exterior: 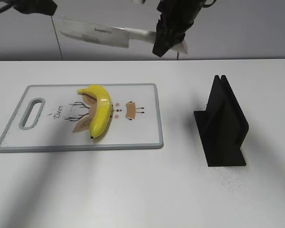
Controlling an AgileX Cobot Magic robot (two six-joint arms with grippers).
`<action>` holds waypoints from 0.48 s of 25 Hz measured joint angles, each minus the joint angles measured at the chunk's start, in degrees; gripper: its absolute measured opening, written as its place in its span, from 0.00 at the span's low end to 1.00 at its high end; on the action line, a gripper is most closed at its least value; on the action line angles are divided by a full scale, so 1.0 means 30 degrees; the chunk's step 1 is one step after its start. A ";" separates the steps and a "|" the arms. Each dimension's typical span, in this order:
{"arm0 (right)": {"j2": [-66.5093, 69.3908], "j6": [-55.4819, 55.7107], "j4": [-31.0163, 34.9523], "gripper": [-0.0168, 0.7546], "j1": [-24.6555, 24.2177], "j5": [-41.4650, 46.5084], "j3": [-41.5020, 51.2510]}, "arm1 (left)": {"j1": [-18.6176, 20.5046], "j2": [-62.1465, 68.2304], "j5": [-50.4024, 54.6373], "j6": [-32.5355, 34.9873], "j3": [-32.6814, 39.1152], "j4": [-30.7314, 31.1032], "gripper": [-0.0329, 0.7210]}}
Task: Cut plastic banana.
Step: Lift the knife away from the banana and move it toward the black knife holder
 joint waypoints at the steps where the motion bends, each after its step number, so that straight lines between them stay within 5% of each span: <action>1: -0.0198 0.0686 0.0000 0.23 0.0000 0.0024 0.0000 | 0.0032 -0.0263 0.0224 -0.1307 0.0000 0.0857 0.93; 6: -0.0986 0.5685 -0.0420 0.23 0.0038 0.0085 0.0000 | 0.0506 -0.1282 0.2366 -0.7306 0.0000 0.4514 0.92; 12: -0.2234 1.1079 -0.1341 0.23 0.0038 0.0150 0.0000 | 0.1733 -0.1796 0.8265 -1.1190 0.0000 0.6232 0.90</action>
